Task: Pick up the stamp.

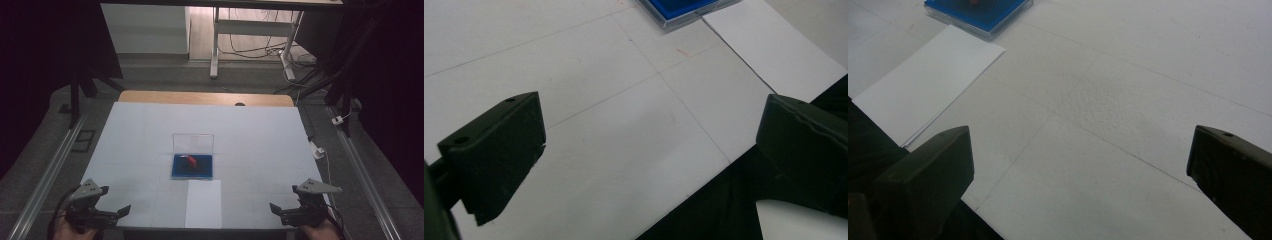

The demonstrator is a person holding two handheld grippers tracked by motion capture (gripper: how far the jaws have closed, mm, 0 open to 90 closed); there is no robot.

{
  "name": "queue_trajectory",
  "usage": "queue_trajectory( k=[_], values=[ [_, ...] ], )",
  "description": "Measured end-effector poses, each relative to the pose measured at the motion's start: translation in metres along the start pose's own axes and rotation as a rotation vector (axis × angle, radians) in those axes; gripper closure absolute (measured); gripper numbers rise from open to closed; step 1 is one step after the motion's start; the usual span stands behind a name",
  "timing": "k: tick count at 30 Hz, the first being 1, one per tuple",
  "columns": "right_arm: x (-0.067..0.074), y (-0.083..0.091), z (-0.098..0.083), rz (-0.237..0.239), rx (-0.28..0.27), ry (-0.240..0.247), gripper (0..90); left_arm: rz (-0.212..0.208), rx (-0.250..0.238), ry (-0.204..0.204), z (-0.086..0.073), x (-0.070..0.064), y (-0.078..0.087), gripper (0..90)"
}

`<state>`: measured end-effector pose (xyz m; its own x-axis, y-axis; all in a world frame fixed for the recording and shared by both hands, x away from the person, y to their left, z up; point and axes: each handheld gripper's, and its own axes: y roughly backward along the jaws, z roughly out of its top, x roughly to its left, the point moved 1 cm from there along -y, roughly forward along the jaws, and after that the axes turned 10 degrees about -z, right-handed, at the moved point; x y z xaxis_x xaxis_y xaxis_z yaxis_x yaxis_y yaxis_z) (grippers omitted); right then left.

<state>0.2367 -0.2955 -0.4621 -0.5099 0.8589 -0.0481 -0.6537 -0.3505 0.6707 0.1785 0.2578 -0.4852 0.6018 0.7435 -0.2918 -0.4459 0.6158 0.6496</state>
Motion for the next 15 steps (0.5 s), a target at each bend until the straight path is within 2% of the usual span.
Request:
queue_trajectory(
  k=[7, 15],
  values=[
    [0.0009, -0.0006, 0.0005, 0.005, 0.001, 0.009, 0.0, -0.029, 0.006, -0.003, -0.0003, 0.001, 0.0002, 0.1],
    [0.0008, -0.0012, 0.0006, 0.006, 0.006, 0.008, 0.0, -0.037, 0.013, 0.008, 0.0001, 0.0025, -0.0004, 0.0]
  ],
)
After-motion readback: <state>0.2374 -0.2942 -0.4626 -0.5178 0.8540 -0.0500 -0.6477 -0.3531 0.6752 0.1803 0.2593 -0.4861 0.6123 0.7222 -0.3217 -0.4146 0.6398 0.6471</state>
